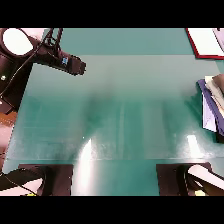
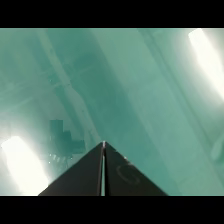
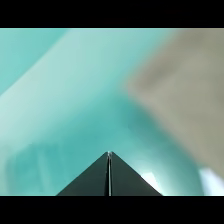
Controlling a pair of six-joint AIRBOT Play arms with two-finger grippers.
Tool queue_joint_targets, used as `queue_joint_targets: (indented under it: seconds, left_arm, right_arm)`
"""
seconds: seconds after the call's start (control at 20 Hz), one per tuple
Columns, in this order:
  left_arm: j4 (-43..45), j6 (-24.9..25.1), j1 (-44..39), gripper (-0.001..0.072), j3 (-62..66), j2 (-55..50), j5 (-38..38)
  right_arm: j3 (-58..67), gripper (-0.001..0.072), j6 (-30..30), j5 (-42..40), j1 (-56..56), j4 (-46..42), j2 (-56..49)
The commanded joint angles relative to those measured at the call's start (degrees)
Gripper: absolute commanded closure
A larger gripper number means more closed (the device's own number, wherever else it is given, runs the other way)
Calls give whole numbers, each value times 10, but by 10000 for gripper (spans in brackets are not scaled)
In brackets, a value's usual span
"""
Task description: Fold the shirts.
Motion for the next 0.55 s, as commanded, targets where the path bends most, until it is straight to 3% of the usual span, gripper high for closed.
queue_joint_targets:
  seconds: [0.0,0.5]
  left_arm:
    - [0,0,0,681,0,0,3]
    - [0,0,0,681,0,0,4]
  right_arm:
    - [1,695,1,-2,103,27,0]
    - [1,695,0,-11,194,24,0]
